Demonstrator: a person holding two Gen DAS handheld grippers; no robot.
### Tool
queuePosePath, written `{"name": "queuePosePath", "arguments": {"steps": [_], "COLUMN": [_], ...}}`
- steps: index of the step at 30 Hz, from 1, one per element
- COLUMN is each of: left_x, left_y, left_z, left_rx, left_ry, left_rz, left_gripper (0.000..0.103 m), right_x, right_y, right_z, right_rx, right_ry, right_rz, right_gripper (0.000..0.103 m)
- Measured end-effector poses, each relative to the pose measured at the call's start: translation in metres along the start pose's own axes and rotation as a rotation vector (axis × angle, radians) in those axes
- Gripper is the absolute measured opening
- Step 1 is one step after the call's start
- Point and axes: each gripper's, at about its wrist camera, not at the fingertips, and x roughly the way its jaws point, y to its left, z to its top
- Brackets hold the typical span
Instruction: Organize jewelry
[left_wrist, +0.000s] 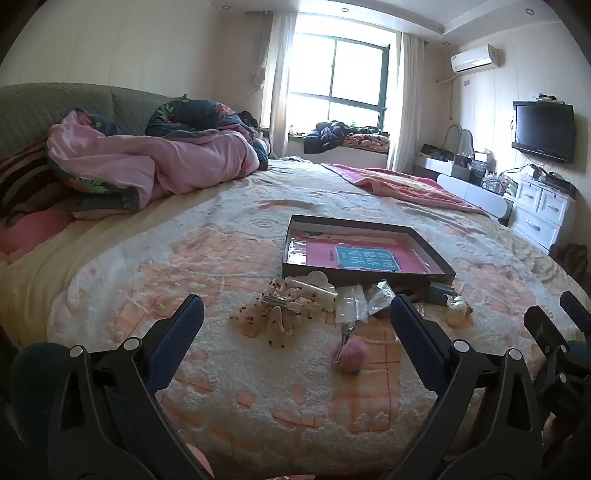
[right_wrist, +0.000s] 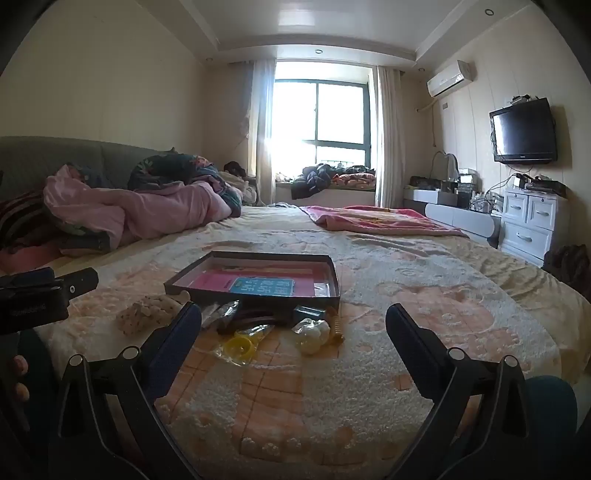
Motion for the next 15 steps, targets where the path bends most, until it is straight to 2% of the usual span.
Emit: {"name": "queuePosePath", "arguments": {"steps": [15], "left_x": [0.0002], "left_y": [0.0051], "left_z": [0.0023], "left_rx": [0.000], "left_ry": [-0.009], "left_rz": [0.000], "left_gripper": [0.093], "right_x": [0.0003], "right_y": [-0.0002], "right_z": [0.0009], "right_rx": [-0.003], "right_ry": [0.004], "right_rz": [0.000], "right_gripper": [0.097]}}
